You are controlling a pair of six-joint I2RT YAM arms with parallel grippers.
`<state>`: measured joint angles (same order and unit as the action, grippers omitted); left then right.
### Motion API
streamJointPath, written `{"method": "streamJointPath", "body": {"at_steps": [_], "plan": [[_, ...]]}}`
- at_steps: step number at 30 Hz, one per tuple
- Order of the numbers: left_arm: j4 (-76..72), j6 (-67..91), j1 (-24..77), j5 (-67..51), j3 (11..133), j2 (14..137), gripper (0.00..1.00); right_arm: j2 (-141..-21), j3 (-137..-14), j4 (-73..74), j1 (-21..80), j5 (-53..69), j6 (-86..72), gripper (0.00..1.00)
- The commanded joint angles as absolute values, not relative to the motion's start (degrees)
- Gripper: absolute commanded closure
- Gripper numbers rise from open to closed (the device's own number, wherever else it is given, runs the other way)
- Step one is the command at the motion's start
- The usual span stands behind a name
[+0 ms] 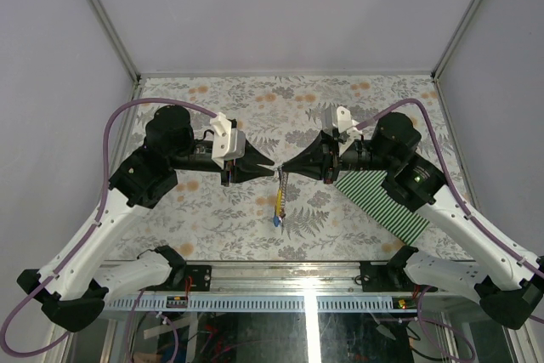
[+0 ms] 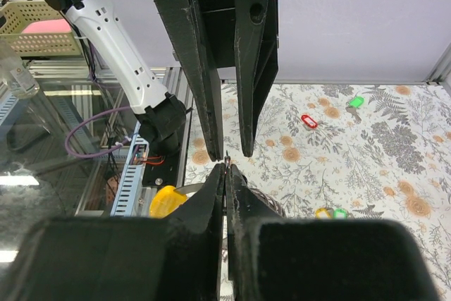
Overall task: Put the keys on the keyring
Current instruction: Insert the key onto the keyring.
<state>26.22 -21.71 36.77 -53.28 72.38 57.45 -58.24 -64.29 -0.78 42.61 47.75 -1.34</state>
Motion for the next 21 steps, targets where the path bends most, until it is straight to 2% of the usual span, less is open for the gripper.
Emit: {"method": "streamJointPath", "body": {"at_steps": [1,11,17,21], "plan": [[22.9,-22.1,37.2,-54.6,72.4,57.3,0.78,-57.2,-65.4,-5.7,42.8,49.6,-1.9,1.00],[22.1,-21.9,37.2,-54.6,71.8,57.7,0.81,-57.1,-65.6,-6.0,42.8,50.0,-2.4,1.00],[20.5,-21.0,37.2,-54.9,71.5,57.8,0.98,-56.4,-65.4,-5.8,42.9,49.5,-2.4,1.00],[20.3,-20.6,37.2,-55.1,71.5,57.5,1.00,-55.8,-64.6,-7.6,42.8,48.9,-3.3,1.00]]}}
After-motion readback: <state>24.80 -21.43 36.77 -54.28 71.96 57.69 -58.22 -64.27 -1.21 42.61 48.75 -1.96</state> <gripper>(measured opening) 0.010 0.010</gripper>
